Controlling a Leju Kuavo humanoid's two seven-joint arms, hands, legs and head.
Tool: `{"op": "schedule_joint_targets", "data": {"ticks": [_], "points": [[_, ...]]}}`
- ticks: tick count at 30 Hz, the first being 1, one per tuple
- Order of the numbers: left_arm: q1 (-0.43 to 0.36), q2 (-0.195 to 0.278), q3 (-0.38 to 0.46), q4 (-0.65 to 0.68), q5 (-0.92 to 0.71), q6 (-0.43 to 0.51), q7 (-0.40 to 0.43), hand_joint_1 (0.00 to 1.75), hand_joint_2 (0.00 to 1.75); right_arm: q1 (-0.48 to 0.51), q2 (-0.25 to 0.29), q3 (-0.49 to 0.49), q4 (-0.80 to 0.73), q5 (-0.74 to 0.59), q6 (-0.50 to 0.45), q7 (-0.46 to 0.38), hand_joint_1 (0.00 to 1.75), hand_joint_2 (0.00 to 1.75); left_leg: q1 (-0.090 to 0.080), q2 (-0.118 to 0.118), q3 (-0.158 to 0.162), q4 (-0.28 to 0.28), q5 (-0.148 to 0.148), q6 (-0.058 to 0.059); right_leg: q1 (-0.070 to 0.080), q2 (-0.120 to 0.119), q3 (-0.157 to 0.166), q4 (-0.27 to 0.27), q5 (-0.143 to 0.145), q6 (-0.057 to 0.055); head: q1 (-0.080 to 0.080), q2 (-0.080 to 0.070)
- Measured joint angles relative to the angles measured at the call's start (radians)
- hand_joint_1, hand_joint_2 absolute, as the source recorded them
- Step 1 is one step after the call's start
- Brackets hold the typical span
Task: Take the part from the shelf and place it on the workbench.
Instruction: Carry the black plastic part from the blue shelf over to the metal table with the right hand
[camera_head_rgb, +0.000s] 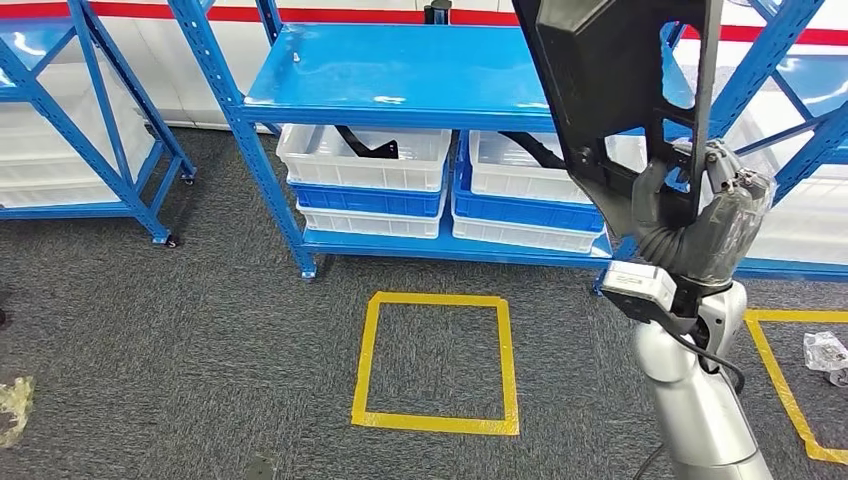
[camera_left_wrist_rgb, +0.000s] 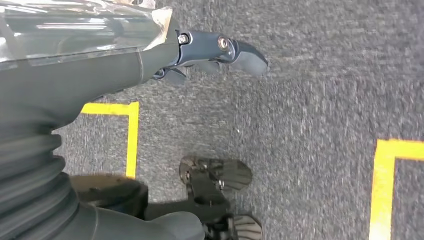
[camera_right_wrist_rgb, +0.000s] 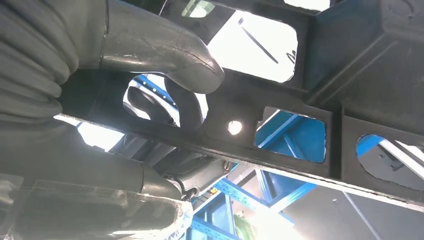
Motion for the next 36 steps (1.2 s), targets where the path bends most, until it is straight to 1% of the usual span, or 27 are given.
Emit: {"op": "schedule_joint_targets", "data": {"ticks": [2,5,6,7,8,9,10,11,13,15,16,17,18,20,21,22,23,24,25,27,28,29,31,32,33,35,36], "points": [[-0.002,0.001,0.0,0.0,0.0,0.0,0.0,0.0,1.75,0.001,-0.002,0.0,0.0,0.004,0.0,0.007,1.69,1.75,0.003,0.006,-0.009,-0.022,0.023,0.012,0.001,0.001,-0.022,0.032,-0.033,0.0,0.003,0.0],[-0.002,0.0,-0.002,0.0,-0.001,-0.002,0.0,0.0,1.75,0.005,-0.004,0.0,0.0,0.01,0.0,0.013,1.69,1.75,0.006,0.012,-0.043,-0.03,0.057,0.02,0.0,0.003,-0.075,0.203,-0.149,-0.009,0.009,0.0],[-0.002,-0.001,-0.003,0.0,-0.002,-0.003,0.0,0.0,1.75,0.008,-0.005,0.0,0.0,0.013,0.0,0.015,1.69,1.75,0.007,0.013,-0.057,-0.029,0.067,0.018,-0.001,0.003,-0.083,0.257,-0.168,-0.004,0.01,0.0],[-0.002,-0.002,-0.004,0.0,-0.004,-0.003,0.0,0.0,1.75,0.01,-0.005,0.0,0.0,0.017,0.0,0.018,1.69,1.75,0.008,0.015,-0.072,-0.028,0.079,0.015,-0.004,0.003,-0.08,0.285,-0.168,0.007,0.011,0.0],[-0.002,-0.002,-0.007,0.0,-0.006,-0.003,0.0,0.0,1.75,0.012,-0.005,0.0,0.0,0.021,0.0,0.021,1.69,1.75,0.011,0.017,-0.088,-0.025,0.089,0.01,-0.008,0.003,-0.059,0.276,-0.15,0.021,0.011,0.0],[-0.002,-0.002,-0.009,0.0,-0.008,-0.003,0.0,0.0,1.75,0.013,-0.006,0.0,0.0,0.024,0.0,0.025,1.69,1.75,0.014,0.018,-0.105,-0.02,0.1,0.004,-0.013,0.002,-0.022,0.236,-0.124,0.037,0.011,0.0],[-0.002,-0.001,-0.012,0.0,-0.01,-0.003,0.0,0.0,1.75,0.014,-0.007,-0.001,-0.001,0.027,0.0,0.028,1.69,1.75,0.017,0.018,-0.121,-0.013,0.109,-0.003,-0.018,0.002,0.026,0.171,-0.11,0.049,0.012,0.0],[-0.002,-0.001,-0.015,0.0,-0.012,-0.003,0.0,0.0,1.75,0.015,-0.008,-0.002,-0.004,0.029,-0.001,0.03,1.69,1.75,0.018,0.018,-0.138,-0.003,0.116,-0.01,-0.019,0.004,0.076,0.098,-0.11,0.053,0.014,0.0],[-0.002,-0.001,-0.02,0.0,-0.015,-0.002,0.001,0.0,1.75,0.022,-0.011,-0.006,-0.012,0.034,-0.001,0.033,1.69,1.75,0.016,0.017,-0.156,0.009,0.133,-0.025,-0.017,0.006,0.123,0.014,-0.129,0.04,0.015,0.0],[-0.001,-0.001,-0.022,0.0,-0.017,-0.002,0.001,0.0,1.75,0.033,-0.012,-0.008,-0.018,0.036,-0.001,0.035,1.69,1.75,0.016,0.016,-0.164,0.009,0.152,-0.035,-0.016,0.006,0.111,0.012,-0.125,0.016,0.013,0.0],[0.0,0.0,-0.023,0.0,-0.018,-0.002,0.002,0.0,1.75,0.037,-0.012,-0.009,-0.02,0.037,-0.001,0.037,1.69,1.75,0.018,0.016,-0.169,0.014,0.143,-0.04,-0.017,0.005,0.104,0.015,-0.116,0.004,0.011,0.0],[0.001,0.0,-0.024,0.001,-0.018,-0.002,0.002,0.0,1.75,0.042,-0.012,-0.009,-0.023,0.039,-0.001,0.039,1.69,1.75,0.02,0.016,-0.178,0.035,0.112,-0.044,-0.019,0.004,0.095,0.017,-0.105,-0.008,0.009,0.0],[0.002,0.0,-0.025,0.001,-0.018,-0.002,0.002,0.0,1.75,0.047,-0.013,-0.009,-0.026,0.041,-0.001,0.042,1.69,1.75,0.021,0.016,-0.19,0.075,0.062,-0.048,-0.019,0.003,0.083,0.017,-0.092,-0.019,0.007,0.0],[0.002,-0.001,-0.026,0.001,-0.018,-0.002,0.003,0.0,1.75,0.054,-0.013,-0.01,-0.035,0.046,0.0,0.046,1.69,1.75,0.023,0.015,-0.215,0.21,-0.054,-0.054,-0.013,0.002,0.056,0.019,-0.067,-0.033,0.004,0.0],[0.002,-0.001,-0.027,0.001,-0.018,-0.003,0.003,0.0,1.75,0.057,-0.014,-0.011,-0.037,0.047,0.0,0.048,1.69,1.75,0.023,0.014,-0.221,0.275,-0.083,-0.054,-0.009,0.002,0.041,0.02,-0.055,-0.036,0.003,0.0],[0.002,-0.001,-0.028,0.001,-0.018,-0.003,0.003,0.0,1.75,0.061,-0.014,-0.012,-0.039,0.048,0.002,0.049,1.69,1.75,0.023,0.014,-0.217,0.318,-0.088,-0.053,-0.005,0.002,0.026,0.021,-0.043,-0.037,0.003,0.0],[0.002,-0.001,-0.029,0.001,-0.018,-0.003,0.003,0.0,1.75,0.064,-0.015,-0.012,-0.04,0.049,0.003,0.051,1.69,1.75,0.023,0.012,-0.198,0.329,-0.073,-0.049,-0.002,0.002,0.012,0.022,-0.033,-0.038,0.002,0.0],[0.002,-0.001,-0.03,0.001,-0.017,-0.003,0.003,0.0,1.75,0.066,-0.015,-0.012,-0.042,0.049,0.004,0.052,1.69,1.75,0.022,0.011,-0.162,0.303,-0.05,-0.042,0.002,0.002,-0.001,0.022,-0.022,-0.037,0.002,0.0],[0.001,-0.001,-0.032,0.001,-0.017,-0.003,0.003,0.0,1.75,0.067,-0.016,-0.013,-0.044,0.05,0.004,0.052,1.69,1.75,0.021,0.007,-0.11,0.246,-0.035,-0.033,0.004,0.003,-0.012,0.023,-0.012,-0.036,0.002,0.0],[-0.002,-0.001,-0.034,0.0,-0.016,-0.003,0.001,0.0,1.75,0.068,-0.018,-0.017,-0.051,0.05,0.006,0.052,1.69,1.75,0.015,0.002,0.001,0.097,-0.044,-0.017,0.008,0.004,-0.027,0.022,0.008,-0.029,0.003,0.0],[-0.003,-0.001,-0.035,-0.001,-0.015,-0.002,0.001,0.0,1.75,0.067,-0.018,-0.019,-0.054,0.05,0.006,0.052,1.69,1.75,0.01,0.0,0.034,0.045,-0.055,-0.012,0.008,0.003,-0.032,0.02,0.018,-0.022,0.004,0.0],[-0.004,-0.001,-0.036,-0.001,-0.015,-0.002,0.0,0.0,1.75,0.067,-0.019,-0.021,-0.057,0.051,0.007,0.052,1.69,1.75,0.004,0.0,0.046,0.016,-0.061,-0.007,0.006,0.002,-0.036,0.017,0.029,-0.014,0.004,0.0],[-0.003,-0.001,-0.038,-0.001,-0.014,-0.002,0.0,0.0,1.75,0.07,-0.021,-0.023,-0.058,0.051,0.008,0.052,1.69,1.75,-0.003,0.002,0.034,0.0,-0.038,0.003,0.0,0.001,-0.047,0.014,0.04,0.0,0.002,0.0],[-0.002,-0.001,-0.039,-0.001,-0.014,-0.002,0.0,0.0,1.75,0.073,-0.022,-0.024,-0.058,0.05,0.008,0.052,1.69,1.75,-0.003,0.005,0.025,-0.007,-0.022,0.01,0.0,0.001,-0.056,0.027,0.023,-0.001,0.002,0.0],[-0.002,-0.001,-0.039,-0.001,-0.014,-0.002,0.0,0.0,1.75,0.074,-0.023,-0.025,-0.058,0.05,0.009,0.052,1.69,1.75,-0.001,0.008,0.012,-0.013,-0.005,0.016,0.001,0.001,-0.069,0.056,-0.011,-0.006,0.004,0.0],[-0.002,-0.002,-0.04,-0.001,-0.014,-0.002,0.0,0.0,1.75,0.076,-0.026,-0.026,-0.058,0.05,0.009,0.053,1.69,1.75,-0.001,0.011,-0.02,-0.015,0.026,0.023,0.001,0.002,-0.099,0.171,-0.107,-0.019,0.007,0.0],[-0.002,-0.003,-0.04,-0.001,-0.014,-0.002,0.0,0.0,1.75,0.077,-0.027,-0.026,-0.058,0.049,0.009,0.053,1.69,1.75,-0.001,0.012,-0.039,-0.015,0.041,0.023,0.001,0.002,-0.109,0.236,-0.138,-0.017,0.008,0.0]]}}
